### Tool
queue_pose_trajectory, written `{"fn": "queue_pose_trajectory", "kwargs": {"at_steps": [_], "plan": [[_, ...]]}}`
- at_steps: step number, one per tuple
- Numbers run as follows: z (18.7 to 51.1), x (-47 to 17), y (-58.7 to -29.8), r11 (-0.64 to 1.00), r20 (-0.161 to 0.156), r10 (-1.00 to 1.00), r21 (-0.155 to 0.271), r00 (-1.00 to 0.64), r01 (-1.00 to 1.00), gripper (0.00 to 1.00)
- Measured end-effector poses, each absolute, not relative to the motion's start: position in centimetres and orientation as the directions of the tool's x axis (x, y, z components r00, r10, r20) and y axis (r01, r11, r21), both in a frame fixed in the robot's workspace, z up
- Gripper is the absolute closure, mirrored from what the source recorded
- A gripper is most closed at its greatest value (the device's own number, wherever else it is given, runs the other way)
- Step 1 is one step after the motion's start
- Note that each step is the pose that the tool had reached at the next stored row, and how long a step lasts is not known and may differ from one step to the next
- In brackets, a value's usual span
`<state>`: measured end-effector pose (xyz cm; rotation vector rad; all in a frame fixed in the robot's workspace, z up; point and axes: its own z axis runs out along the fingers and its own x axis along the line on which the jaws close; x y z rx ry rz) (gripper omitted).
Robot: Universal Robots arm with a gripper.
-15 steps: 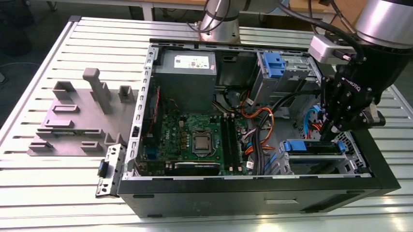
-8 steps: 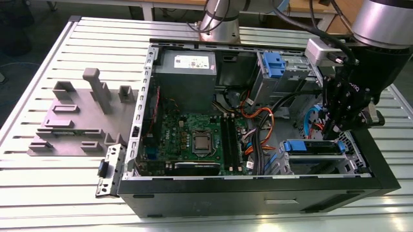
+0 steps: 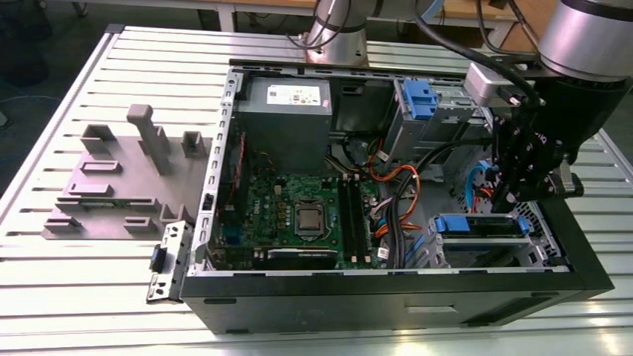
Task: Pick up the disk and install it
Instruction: 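Insert the first disk wire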
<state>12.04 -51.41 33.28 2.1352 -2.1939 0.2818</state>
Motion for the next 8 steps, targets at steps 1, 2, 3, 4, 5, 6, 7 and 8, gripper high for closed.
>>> {"fn": "queue_pose_trajectory", "kwargs": {"at_steps": [1, 2, 3, 4, 5, 6, 7, 8], "plan": [[33.28, 12.03, -51.53, 0.021, 0.175, -0.984, -0.084, -0.035, -0.996, 0.84], [33.27, 12.03, -51.67, 0.022, 0.175, -0.984, -0.084, -0.037, -0.996, 0.84], [33.28, 12.02, -51.82, 0.024, 0.175, -0.984, -0.084, -0.039, -0.996, 0.84], [33.28, 12.02, -51.95, 0.026, 0.175, -0.984, -0.084, -0.040, -0.996, 0.84], [33.28, 12.03, -52.04, 0.028, 0.175, -0.984, -0.084, -0.042, -0.996, 0.84], [33.27, 12.03, -52.08, 0.029, 0.175, -0.984, -0.084, -0.044, -0.996, 0.84], [33.28, 12.03, -52.08, 0.030, 0.174, -0.984, -0.084, -0.044, -0.996, 0.84], [33.28, 12.03, -52.08, 0.030, 0.174, -0.984, -0.084, -0.045, -0.996, 0.84]]}}
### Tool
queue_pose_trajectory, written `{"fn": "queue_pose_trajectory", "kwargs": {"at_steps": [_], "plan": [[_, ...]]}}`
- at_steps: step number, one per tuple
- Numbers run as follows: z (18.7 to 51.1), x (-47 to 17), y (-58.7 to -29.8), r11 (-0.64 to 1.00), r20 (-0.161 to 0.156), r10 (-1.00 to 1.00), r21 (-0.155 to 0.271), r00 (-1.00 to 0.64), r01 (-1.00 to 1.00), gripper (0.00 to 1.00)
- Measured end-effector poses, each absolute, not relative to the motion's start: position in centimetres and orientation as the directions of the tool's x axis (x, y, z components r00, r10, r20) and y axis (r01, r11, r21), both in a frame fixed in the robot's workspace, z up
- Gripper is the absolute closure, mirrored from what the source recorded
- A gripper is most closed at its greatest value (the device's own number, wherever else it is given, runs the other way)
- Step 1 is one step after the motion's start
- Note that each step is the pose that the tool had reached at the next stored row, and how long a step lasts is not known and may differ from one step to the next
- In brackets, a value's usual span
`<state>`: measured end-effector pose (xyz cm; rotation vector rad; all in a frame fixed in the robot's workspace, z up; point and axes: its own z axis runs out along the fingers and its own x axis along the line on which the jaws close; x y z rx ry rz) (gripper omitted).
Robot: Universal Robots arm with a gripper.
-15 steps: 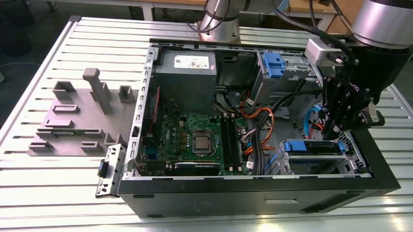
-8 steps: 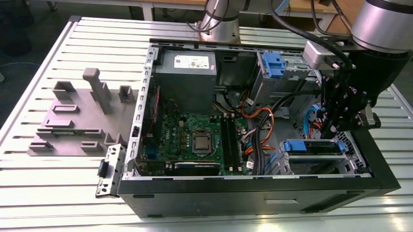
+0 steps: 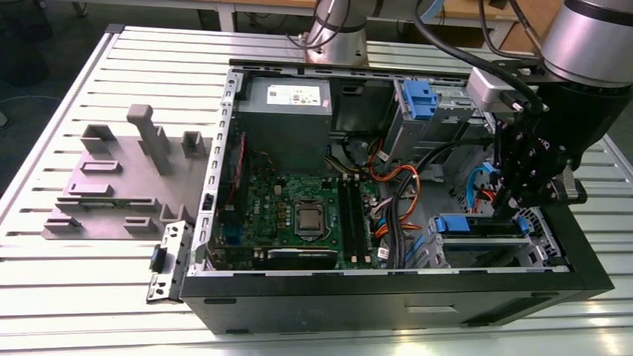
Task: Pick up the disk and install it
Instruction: 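Insert the first disk wire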
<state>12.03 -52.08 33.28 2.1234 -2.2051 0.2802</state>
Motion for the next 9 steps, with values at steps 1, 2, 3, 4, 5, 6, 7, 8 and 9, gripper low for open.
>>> {"fn": "queue_pose_trajectory", "kwargs": {"at_steps": [1, 2, 3, 4, 5, 6, 7, 8, 9], "plan": [[33.28, 12.03, -52.09, 0.030, 0.174, -0.984, -0.084, -0.045, -0.996, 0.84], [33.28, 12.03, -52.09, 0.030, 0.174, -0.984, -0.084, -0.045, -0.996, 0.84], [33.28, 12.03, -52.09, 0.030, 0.174, -0.984, -0.084, -0.045, -0.996, 0.84], [33.28, 12.03, -52.09, 0.030, 0.174, -0.984, -0.084, -0.045, -0.996, 0.84], [33.28, 12.03, -52.09, 0.030, 0.174, -0.984, -0.084, -0.045, -0.996, 0.84], [33.28, 12.03, -52.09, 0.030, 0.174, -0.984, -0.084, -0.045, -0.996, 0.84], [33.27, 12.03, -52.09, 0.031, 0.171, -0.984, -0.084, -0.045, -0.996, 0.84], [33.28, 12.03, -52.09, 0.031, 0.169, -0.985, -0.084, -0.045, -0.996, 0.84], [33.28, 12.03, -52.09, 0.031, 0.169, -0.985, -0.084, -0.045, -0.996, 0.84]]}}
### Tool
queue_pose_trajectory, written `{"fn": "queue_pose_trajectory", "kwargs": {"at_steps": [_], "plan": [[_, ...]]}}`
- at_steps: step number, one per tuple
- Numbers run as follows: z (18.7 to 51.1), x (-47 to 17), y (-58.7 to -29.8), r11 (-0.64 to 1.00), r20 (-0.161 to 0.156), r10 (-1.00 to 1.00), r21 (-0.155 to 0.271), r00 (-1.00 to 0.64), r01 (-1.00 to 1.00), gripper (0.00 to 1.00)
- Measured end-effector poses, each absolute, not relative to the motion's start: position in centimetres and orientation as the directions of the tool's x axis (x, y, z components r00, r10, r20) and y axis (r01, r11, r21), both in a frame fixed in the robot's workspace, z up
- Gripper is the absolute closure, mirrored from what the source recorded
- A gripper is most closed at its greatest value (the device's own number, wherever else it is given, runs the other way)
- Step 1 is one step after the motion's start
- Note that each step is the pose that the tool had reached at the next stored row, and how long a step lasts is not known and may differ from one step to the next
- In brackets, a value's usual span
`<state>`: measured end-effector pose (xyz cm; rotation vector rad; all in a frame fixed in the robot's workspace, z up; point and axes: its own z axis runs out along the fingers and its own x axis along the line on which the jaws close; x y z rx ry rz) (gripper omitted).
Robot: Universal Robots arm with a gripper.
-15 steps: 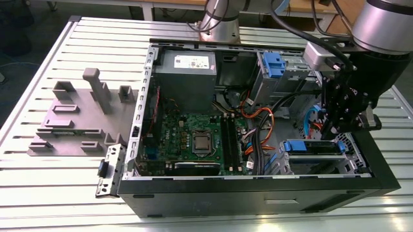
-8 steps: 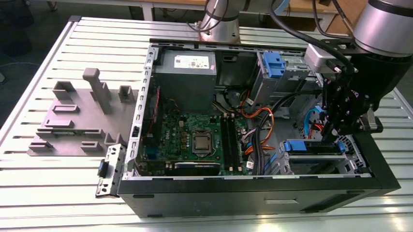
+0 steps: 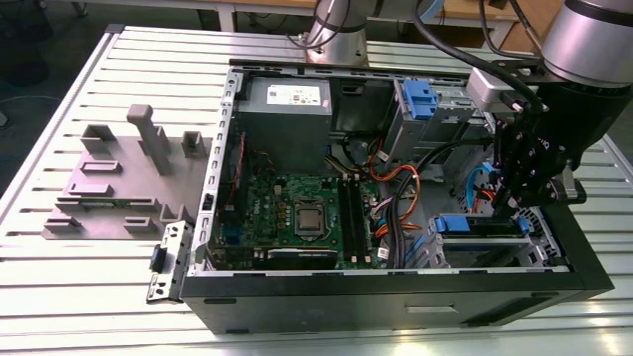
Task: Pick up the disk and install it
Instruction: 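Insert the first disk wire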
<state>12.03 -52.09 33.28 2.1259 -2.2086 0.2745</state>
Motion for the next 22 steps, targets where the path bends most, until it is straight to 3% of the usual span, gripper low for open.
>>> {"fn": "queue_pose_trajectory", "kwargs": {"at_steps": [22], "plan": [[33.27, 11.71, -52.51, 0.031, 0.165, -0.985, -0.084, -0.045, -0.996, 0.84]]}}
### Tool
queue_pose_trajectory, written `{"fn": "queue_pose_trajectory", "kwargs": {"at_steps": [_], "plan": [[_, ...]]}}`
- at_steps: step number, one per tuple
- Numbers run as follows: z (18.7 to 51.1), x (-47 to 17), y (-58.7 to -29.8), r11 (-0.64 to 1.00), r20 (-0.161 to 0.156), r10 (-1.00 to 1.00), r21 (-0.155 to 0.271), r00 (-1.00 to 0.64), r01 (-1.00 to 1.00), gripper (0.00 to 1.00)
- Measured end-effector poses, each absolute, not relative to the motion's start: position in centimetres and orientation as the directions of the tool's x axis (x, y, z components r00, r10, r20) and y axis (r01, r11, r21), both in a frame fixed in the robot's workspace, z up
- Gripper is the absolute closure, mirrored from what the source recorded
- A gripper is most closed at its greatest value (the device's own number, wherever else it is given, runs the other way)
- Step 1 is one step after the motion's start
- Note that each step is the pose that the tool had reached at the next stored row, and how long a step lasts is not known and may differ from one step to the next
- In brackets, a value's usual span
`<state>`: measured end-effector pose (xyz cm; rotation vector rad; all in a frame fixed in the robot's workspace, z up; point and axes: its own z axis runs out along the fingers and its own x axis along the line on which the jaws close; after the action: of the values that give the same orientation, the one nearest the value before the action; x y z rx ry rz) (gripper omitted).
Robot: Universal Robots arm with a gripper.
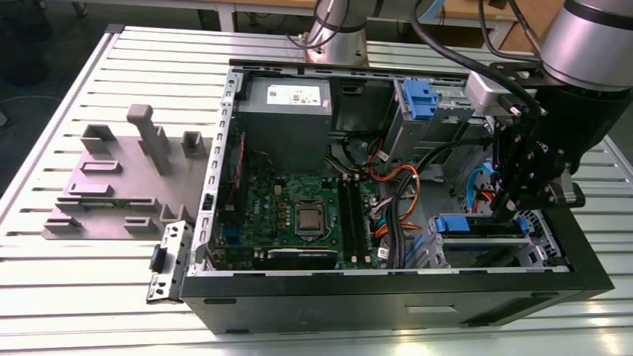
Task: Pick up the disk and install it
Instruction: 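Insert the first disk wire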
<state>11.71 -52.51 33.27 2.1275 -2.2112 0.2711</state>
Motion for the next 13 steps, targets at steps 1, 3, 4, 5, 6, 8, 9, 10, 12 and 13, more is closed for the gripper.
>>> {"fn": "queue_pose_trajectory", "kwargs": {"at_steps": [1, 3, 4, 5, 6, 8, 9, 10, 12, 13], "plan": [[33.27, 11.70, -52.56, 0.032, 0.165, -0.985, -0.084, -0.045, -0.996, 0.84], [33.27, 11.70, -52.64, 0.032, 0.158, -0.986, -0.084, -0.045, -0.996, 0.84], [33.28, 11.69, -52.67, 0.032, 0.154, -0.987, -0.084, -0.045, -0.996, 0.84], [33.28, 11.68, -52.69, 0.033, 0.152, -0.987, -0.084, -0.045, -0.996, 0.84], [33.27, 11.67, -52.72, 0.032, 0.151, -0.988, -0.083, -0.045, -0.996, 0.84], [33.26, 11.66, -52.82, 0.032, 0.149, -0.988, -0.083, -0.044, -0.996, 0.84], [33.26, 11.65, -52.89, 0.031, 0.149, -0.988, -0.083, -0.044, -0.996, 0.84], [33.26, 11.65, -52.94, 0.031, 0.149, -0.988, -0.083, -0.043, -0.996, 0.84], [33.26, 11.65, -52.99, 0.029, 0.149, -0.988, -0.083, -0.042, -0.996, 0.84], [33.26, 11.64, -53.00, 0.028, 0.148, -0.988, -0.083, -0.040, -0.996, 0.84]]}}
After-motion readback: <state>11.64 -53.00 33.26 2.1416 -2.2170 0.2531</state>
